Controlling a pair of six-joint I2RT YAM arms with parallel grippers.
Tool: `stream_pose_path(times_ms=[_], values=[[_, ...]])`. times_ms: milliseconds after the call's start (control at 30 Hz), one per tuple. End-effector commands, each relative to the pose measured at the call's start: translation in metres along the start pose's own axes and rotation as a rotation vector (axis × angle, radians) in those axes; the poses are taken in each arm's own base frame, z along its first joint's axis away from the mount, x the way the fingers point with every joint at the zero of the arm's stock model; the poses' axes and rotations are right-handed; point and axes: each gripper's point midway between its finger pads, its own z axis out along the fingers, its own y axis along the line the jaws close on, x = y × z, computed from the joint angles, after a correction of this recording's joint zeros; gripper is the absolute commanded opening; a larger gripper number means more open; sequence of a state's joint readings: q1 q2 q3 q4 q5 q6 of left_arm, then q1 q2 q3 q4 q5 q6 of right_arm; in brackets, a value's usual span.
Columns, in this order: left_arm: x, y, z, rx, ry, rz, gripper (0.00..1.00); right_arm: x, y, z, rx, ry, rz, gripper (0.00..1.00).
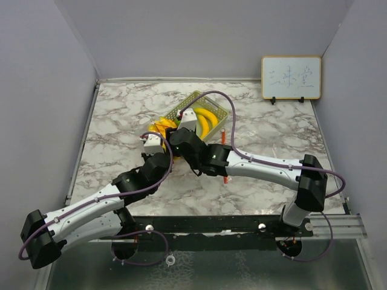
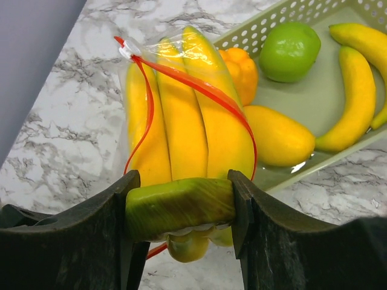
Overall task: Place the food in the zip-top bag and seal the zipper
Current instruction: Place the fake fruit in the zipper food storage bag.
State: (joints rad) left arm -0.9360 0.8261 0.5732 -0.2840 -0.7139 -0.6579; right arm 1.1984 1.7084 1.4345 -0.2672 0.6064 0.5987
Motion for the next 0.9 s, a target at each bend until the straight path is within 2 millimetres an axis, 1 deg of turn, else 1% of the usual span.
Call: stream_pose_path(times_ms=[0,33,67,167,233,267,300,367,433,567,633,733,800,867], values=[[-0.135,-0.086,-0.031,0.303,-0.302,-0.315,0.00,0.094,0.064,-0.042,-0.262,0.289,0.018,0.35],[-0.135,-0.089,-0.031,0.325,-0.304,-0.324,0.00,0.082,0.067,-0.042,-0.273,0.250,0.037,0.35],[-0.130,-0.093,-0.030,0.345,-0.294,-0.325,0.00,0.069,0.072,-0.045,-0.296,0.211,0.057,0.35],[-0.109,-0.096,-0.027,0.378,-0.242,-0.317,0.00,0.028,0.084,-0.056,-0.343,0.118,0.100,0.35],[-0.095,-0.093,-0.026,0.389,-0.220,-0.314,0.00,0.012,0.093,-0.065,-0.397,0.088,0.140,0.35],[-0.091,-0.091,-0.027,0.398,-0.221,-0.319,0.00,0.008,0.098,-0.069,-0.428,0.083,0.158,0.34],[-0.083,-0.087,-0.026,0.403,-0.221,-0.320,0.00,0.007,0.103,-0.072,-0.451,0.089,0.188,0.34],[-0.079,-0.084,-0.027,0.423,-0.240,-0.329,0.00,0.009,0.109,-0.076,-0.491,0.100,0.246,0.33],[-0.076,-0.082,-0.026,0.428,-0.250,-0.327,0.00,0.009,0.111,-0.080,-0.516,0.106,0.317,0.31],[-0.068,-0.081,-0.024,0.429,-0.239,-0.327,0.00,-0.003,0.114,-0.089,-0.567,0.063,0.397,0.28],[-0.075,-0.084,-0.027,0.451,-0.255,-0.365,0.00,-0.003,0.111,-0.088,-0.559,0.052,0.429,0.27],[-0.095,-0.092,-0.038,0.485,-0.271,-0.418,0.00,0.001,0.107,-0.085,-0.551,0.040,0.454,0.27],[-0.101,-0.095,-0.042,0.491,-0.250,-0.448,0.00,0.001,0.104,-0.080,-0.524,0.026,0.456,0.27],[-0.103,-0.097,-0.046,0.501,-0.241,-0.449,0.00,-0.004,0.106,-0.077,-0.504,0.023,0.458,0.27]])
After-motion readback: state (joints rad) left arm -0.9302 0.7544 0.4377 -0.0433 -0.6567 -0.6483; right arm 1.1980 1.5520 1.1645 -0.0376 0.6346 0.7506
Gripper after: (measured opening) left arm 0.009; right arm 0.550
